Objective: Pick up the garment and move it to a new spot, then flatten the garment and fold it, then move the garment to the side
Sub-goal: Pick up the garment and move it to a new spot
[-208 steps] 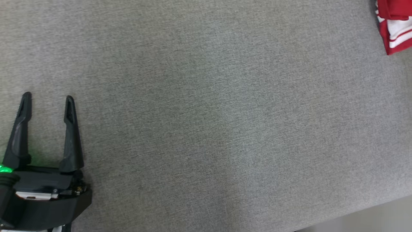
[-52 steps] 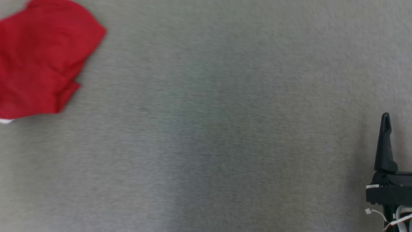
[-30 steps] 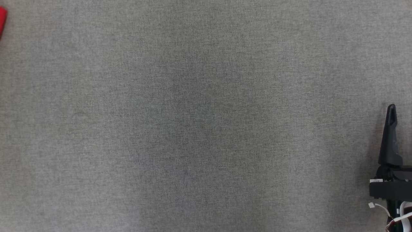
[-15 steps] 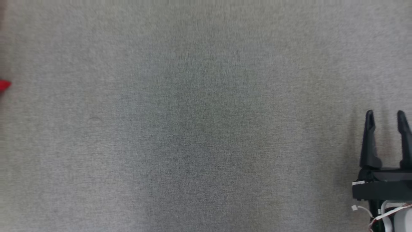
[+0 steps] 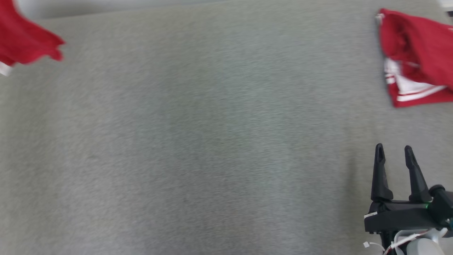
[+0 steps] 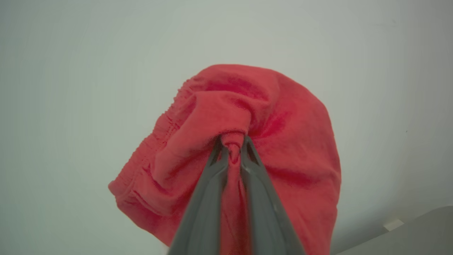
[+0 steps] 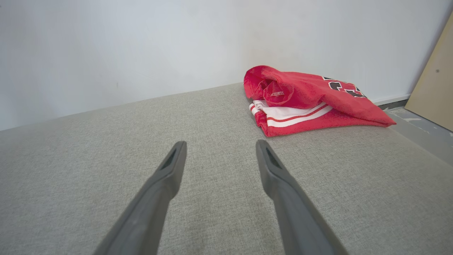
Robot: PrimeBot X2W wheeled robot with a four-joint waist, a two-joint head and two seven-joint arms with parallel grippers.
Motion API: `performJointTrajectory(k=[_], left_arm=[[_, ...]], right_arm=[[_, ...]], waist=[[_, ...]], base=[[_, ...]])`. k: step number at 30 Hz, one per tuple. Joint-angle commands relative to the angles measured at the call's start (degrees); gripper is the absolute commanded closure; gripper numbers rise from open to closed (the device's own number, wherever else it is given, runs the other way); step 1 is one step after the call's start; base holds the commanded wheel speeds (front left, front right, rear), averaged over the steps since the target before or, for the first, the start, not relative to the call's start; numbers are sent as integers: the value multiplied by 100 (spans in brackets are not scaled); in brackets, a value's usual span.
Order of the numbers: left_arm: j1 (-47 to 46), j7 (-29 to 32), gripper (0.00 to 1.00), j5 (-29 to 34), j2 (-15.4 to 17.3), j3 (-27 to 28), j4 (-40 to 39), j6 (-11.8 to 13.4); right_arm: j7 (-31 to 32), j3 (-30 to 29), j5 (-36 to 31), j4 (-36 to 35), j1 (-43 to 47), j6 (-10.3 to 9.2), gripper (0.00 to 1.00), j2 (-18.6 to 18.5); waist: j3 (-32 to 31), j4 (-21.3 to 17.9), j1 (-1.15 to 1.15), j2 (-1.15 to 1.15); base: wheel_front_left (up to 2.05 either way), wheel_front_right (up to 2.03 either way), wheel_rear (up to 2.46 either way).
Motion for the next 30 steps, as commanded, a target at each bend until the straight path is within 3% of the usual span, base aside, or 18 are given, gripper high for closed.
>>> performJointTrajectory(k=[1, 7, 13, 22, 30], left_arm=[[-66, 132, 100, -51, -103, -99, -196, 12], [-1, 353, 100, -153, -628, -399, -590, 57], [287, 211, 100, -291, -1352, -703, -662, 149], [1512, -284, 100, -517, -1834, -814, -862, 354], [3770, -749, 100, -766, -1808, -896, -1266, 537]], right_arm=[[-37, 7, 77, 66, 33, -14, 0, 54], [-48, 37, 175, 142, 102, -14, 0, 89], [-50, 61, 327, 105, 88, -14, 0, 97], [-50, 120, 419, 136, 45, -14, 0, 96], [-51, 141, 312, 146, 93, -14, 0, 92]], waist=[[-486, -766, 1, 0], [-617, -1419, 1, 0], [-562, -1640, 1, 0], [-575, -1462, 1, 0], [-626, -1007, 1, 0]], base=[[0, 0, 0], [0, 0, 0], [0, 0, 0], [0, 0, 0], [0, 0, 0]])
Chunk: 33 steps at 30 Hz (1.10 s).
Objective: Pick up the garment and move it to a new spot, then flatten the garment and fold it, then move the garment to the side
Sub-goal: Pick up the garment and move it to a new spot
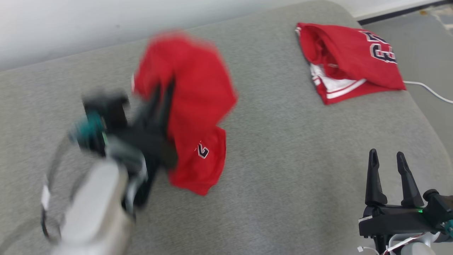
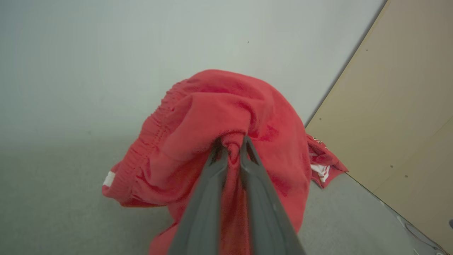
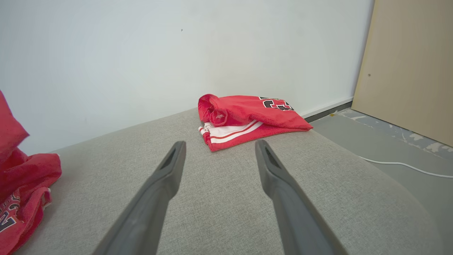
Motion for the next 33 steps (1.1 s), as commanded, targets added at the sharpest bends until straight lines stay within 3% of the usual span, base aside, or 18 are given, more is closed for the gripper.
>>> performJointTrajectory(k=[1, 8, 10, 11, 20, 30, 33], left_arm=[[323, -90, 100, 16, 43, -57, -54, -10], [1874, -462, 100, -51, 121, -227, -252, 99], [2073, -569, 38, 41, 145, -283, -271, 146], [2166, -626, 0, 53, 114, -308, -314, 141], [2470, -983, 0, 310, 280, -147, -675, 230], [3071, -1048, 0, 817, 749, 717, -1228, 536], [3379, -1046, 0, 928, 746, 1065, -1442, 607]], right_arm=[[-25, -8, -61, -8, 39, -14, 0, 0], [-26, 17, -210, -45, 33, -14, 0, 1], [-26, 18, -241, -33, 40, -14, 0, -1], [-26, 22, -256, -28, 51, -14, 0, 1], [-26, 113, -333, 7, 221, -14, 0, -105], [-26, 242, -367, 19, 453, -14, 0, -176], [-26, 253, -353, 35, 517, -14, 0, -206]], waist=[[-42, 216, 0, 0], [-58, 557, 0, 0], [-99, 653, 0, 0], [-126, 699, 0, 0], [-580, 1168, 0, 0], [-1060, 1548, 0, 0], [-1180, 1651, 0, 0]], base=[[0, 0, 0], [0, 0, 0], [0, 0, 0], [0, 0, 0], [0, 0, 0], [0, 0, 0], [0, 0, 0]])
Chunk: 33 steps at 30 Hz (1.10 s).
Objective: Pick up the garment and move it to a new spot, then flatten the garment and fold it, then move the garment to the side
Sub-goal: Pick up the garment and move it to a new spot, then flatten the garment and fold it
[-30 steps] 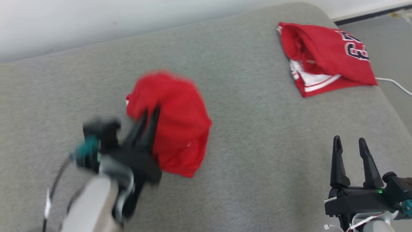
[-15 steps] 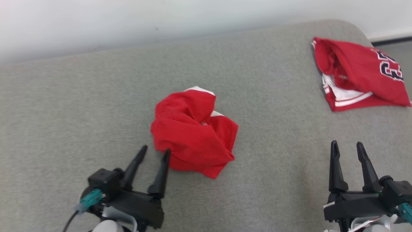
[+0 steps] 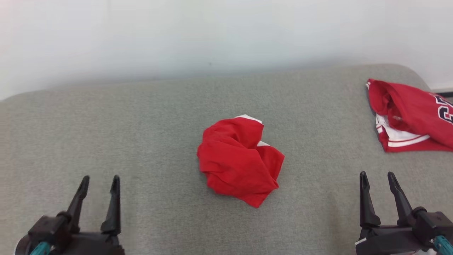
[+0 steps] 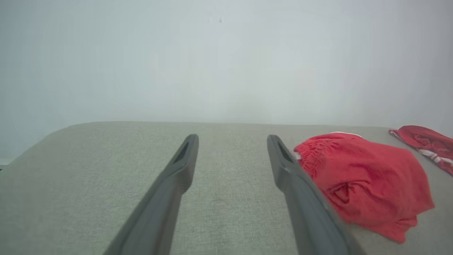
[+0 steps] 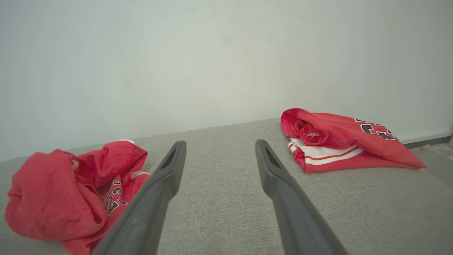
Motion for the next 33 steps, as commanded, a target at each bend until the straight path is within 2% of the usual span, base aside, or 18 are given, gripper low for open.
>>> performJointTrajectory(k=[1, 9, 15, 16, 23, 33], left_arm=[[110, 0, 0, 95, 25, 38, -36, 5], [929, -1, 0, 294, -126, 675, -363, -285], [1246, -1, 0, 497, -409, 1188, -410, -454], [1290, -1, 0, 604, -525, 1308, -375, -548], [1251, -3, 0, 922, -879, 1567, -248, -842], [1092, -2, 0, 1163, -1109, 1746, -115, -1043]], right_arm=[[-26, 1, 5, 11, 83, -14, 0, -33], [-26, 72, 76, 57, 215, -14, 0, -47], [-10, 251, 113, 124, 277, -14, 0, -56], [-6, 323, 121, 166, 293, -14, 0, -58], [-11, 429, 160, 273, 265, -14, 0, -88], [-12, 555, 246, 458, 163, -14, 0, -96]], waist=[[-207, 199, 1, 0], [-331, 356, 1, 0], [-235, 391, 1, 0], [-203, 388, 1, 0], [-169, 374, 1, 0], [-182, 413, 1, 0]], base=[[0, 0, 0], [0, 0, 0], [0, 0, 0], [0, 0, 0], [0, 0, 0], [0, 0, 0]])
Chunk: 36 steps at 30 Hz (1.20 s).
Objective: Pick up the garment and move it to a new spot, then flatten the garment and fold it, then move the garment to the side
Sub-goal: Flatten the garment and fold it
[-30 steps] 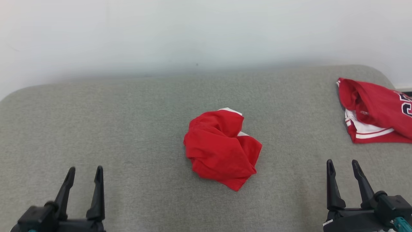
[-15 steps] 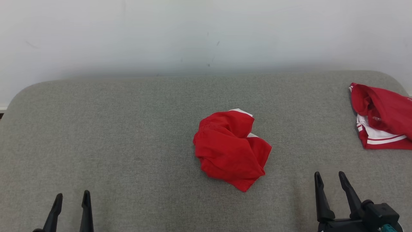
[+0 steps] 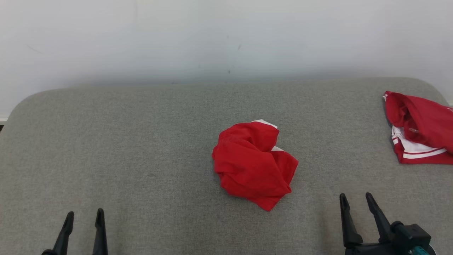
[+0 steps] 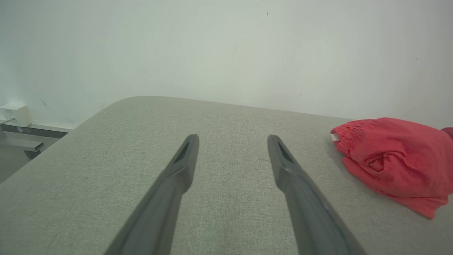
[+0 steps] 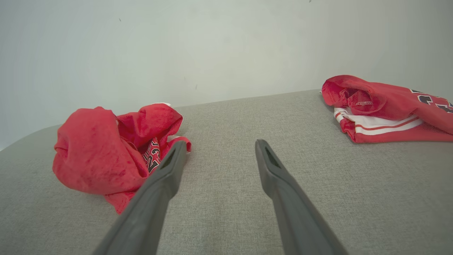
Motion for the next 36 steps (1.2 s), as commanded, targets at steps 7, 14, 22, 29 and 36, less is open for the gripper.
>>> performJointTrajectory(k=[7, 14, 22, 29, 36], left_arm=[[-225, -2, 0, 119, -162, -92, 31, -70], [-406, -2, 0, 108, -249, -186, 98, -94], [-552, -2, 0, 39, -291, -235, 184, -97], [-576, -2, 0, 18, -299, -221, 182, -98], [-629, -3, 0, 28, -322, -329, 215, -99]], right_arm=[[91, 266, -15, 386, -612, -14, 0, -195], [328, 704, 5, 1242, -1736, -14, 0, -504], [473, 1486, 215, 2447, -2665, -14, 0, -607], [326, 2312, 674, 2912, -2635, -14, 0, -487], [313, 2888, 1065, 3167, -2546, -15, 50, -393]], waist=[[95, 278, 0, 0], [286, 673, 0, 0], [511, 1018, 0, 0], [553, 1054, 0, 0], [563, 982, 0, 0]], base=[[0, 0, 0], [0, 0, 0], [0, 0, 0], [0, 0, 0], [0, 0, 0]])
